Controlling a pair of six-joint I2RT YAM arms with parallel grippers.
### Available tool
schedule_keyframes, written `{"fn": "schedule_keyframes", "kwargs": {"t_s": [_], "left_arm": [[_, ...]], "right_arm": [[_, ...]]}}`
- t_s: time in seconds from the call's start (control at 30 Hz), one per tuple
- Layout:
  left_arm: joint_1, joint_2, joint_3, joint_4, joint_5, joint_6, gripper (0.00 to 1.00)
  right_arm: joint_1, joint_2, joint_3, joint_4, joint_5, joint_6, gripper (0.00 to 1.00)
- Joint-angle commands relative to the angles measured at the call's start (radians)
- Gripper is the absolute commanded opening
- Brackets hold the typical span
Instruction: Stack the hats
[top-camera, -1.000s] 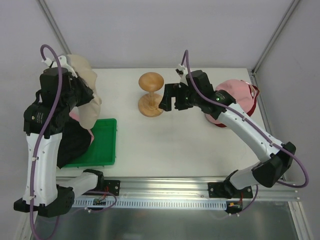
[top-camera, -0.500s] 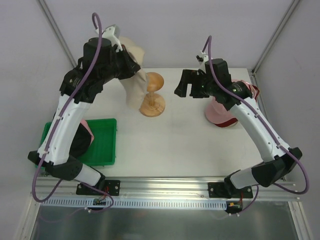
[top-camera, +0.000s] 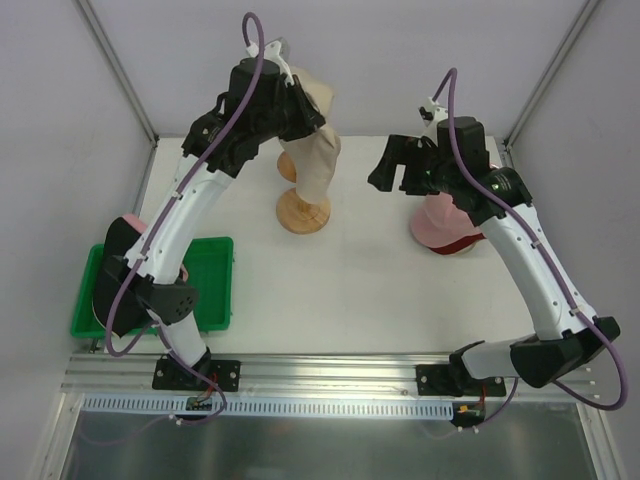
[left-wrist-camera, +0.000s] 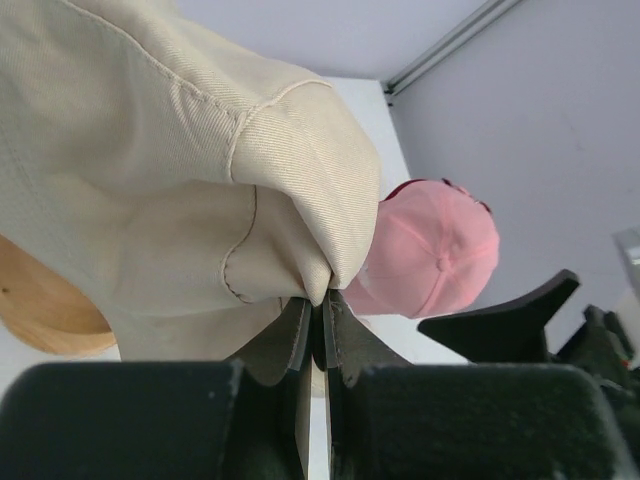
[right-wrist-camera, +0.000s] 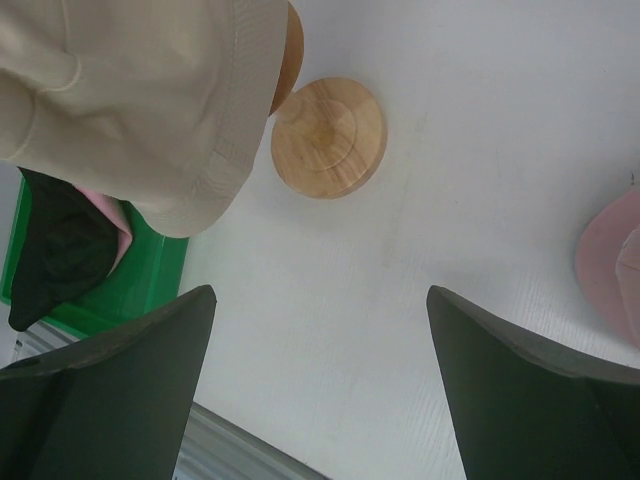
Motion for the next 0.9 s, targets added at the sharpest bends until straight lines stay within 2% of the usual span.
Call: {"fn": "schedule_keyframes", "kwargs": {"t_s": [0.0,0.2,0.7,0.73,0.77,0.87], "left_arm": [[0.008,-0.007,-0.069,0.047,-0.078,-0.031,0.0],[0.05,-0.001,-0.195,0.047,-0.08,-0.056,0.0],[0.119,0.028,-0.308,0.049,-0.101,-0.062,0.0],[0.122,0.031,-0.313,0.047,-0.101,-0.063,0.0],[0.126,0.032,-0.319,0.05,-0.101,-0.065,0.05],[0.137,0.048,-0.319,0.054,-0.101,-0.063,0.07]], "right_arm": [[-0.017,-0.035,-0.01,-0.011,0.0,-0.018,0.93],[-0.023,-0.036,-0.023,-0.011,-0.003,-0.018,0.93],[-0.023,-0.009,-0.047,-0.007,-0.01,-0.023,0.93],[-0.023,-0.009,-0.049,-0.004,-0.007,-0.021,0.93],[-0.023,-0.007,-0.05,-0.005,-0.007,-0.023,0.93],[-0.023,-0.004,-0.055,-0.002,-0.003,-0.026,0.93]]}}
